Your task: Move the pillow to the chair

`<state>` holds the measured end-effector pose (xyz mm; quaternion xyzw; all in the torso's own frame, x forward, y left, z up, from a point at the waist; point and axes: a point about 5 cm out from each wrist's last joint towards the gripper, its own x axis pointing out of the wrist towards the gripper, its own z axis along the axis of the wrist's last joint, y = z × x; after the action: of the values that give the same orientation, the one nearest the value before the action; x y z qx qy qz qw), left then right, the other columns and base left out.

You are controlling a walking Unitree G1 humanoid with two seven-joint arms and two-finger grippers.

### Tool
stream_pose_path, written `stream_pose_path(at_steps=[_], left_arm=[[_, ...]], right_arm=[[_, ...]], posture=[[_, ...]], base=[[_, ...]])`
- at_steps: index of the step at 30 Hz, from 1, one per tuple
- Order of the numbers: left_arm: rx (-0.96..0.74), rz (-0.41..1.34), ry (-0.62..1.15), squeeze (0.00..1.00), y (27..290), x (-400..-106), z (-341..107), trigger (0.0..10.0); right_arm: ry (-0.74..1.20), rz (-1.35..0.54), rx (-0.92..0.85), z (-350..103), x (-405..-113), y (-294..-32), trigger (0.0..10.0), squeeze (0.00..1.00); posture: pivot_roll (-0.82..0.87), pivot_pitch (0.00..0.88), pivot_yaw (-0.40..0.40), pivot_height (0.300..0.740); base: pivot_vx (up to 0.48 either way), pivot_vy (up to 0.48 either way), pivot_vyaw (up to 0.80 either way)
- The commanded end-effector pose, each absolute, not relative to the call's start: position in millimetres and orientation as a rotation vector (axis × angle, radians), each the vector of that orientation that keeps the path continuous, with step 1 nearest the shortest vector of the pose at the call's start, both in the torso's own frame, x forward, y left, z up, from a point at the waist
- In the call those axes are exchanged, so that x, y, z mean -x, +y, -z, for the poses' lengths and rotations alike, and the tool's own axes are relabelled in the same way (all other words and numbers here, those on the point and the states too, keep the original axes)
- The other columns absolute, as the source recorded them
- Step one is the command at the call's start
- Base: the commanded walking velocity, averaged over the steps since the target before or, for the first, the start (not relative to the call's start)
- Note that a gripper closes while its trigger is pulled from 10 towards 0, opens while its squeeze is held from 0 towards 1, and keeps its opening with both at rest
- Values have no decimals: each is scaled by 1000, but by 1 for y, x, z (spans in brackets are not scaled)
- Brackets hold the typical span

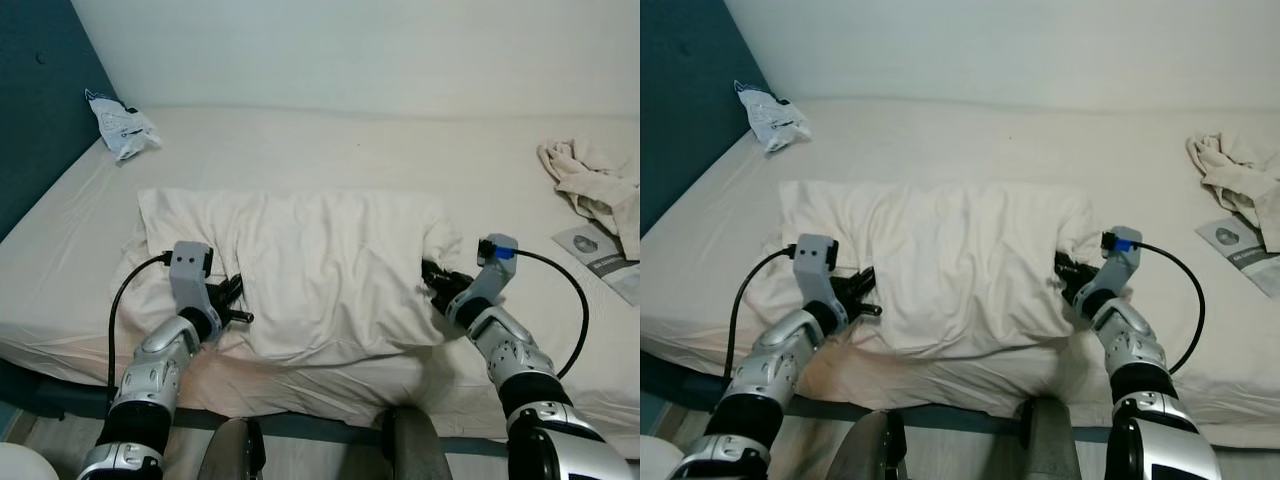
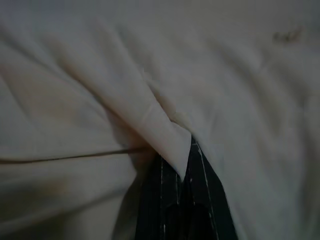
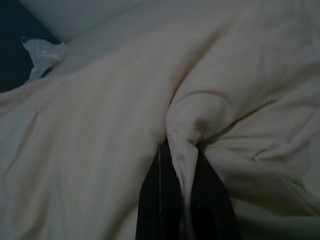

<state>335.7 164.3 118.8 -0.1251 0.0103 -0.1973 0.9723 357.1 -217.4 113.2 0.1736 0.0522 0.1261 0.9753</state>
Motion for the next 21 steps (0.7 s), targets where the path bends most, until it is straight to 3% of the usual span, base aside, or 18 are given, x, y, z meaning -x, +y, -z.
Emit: stream_pose_path(at_steps=[1,4,5,6,7,8,9,10,21], left_arm=[[281,427,-32,0,157,-337,-131,0],[323,393,-122,0,159,-339,-153,0],[321,385,-145,0,159,-340,-159,0],[318,381,-158,0,158,-340,-162,0],[315,380,-163,0,158,-339,-163,0],[291,362,-179,0,158,-340,-167,3490],[291,362,-179,0,158,-340,-167,3490],[259,333,-211,0,158,-339,-174,10000],[251,311,-283,0,156,-337,-191,10000]], right_arm=[[34,-344,-326,-131,-366,-194,0,0],[-86,-327,-290,-161,-374,-193,0,0],[-117,-313,-266,-169,-375,-193,2588,0],[-135,-304,-250,-173,-376,-193,2588,0],[-143,-299,-242,-175,-376,-193,10000,0],[-164,-304,-204,-180,-377,-190,10000,0],[-164,-304,-204,-180,-377,-190,10000,0],[-199,-312,-154,-186,-376,-184,10000,0],[-243,-281,-160,-191,-373,-177,10000,0]], posture=[[13,113,17,592],[8,101,8,592],[7,100,8,592],[6,94,5,592],[6,94,5,592],[4,86,2,592],[4,86,2,592],[3,80,-1,592],[-2,69,3,592]], base=[[0,0,0],[0,0,0],[0,0,0],[0,0,0],[0,0,0],[0,0,0],[0,0,0],[0,0,0],[0,0,0]])
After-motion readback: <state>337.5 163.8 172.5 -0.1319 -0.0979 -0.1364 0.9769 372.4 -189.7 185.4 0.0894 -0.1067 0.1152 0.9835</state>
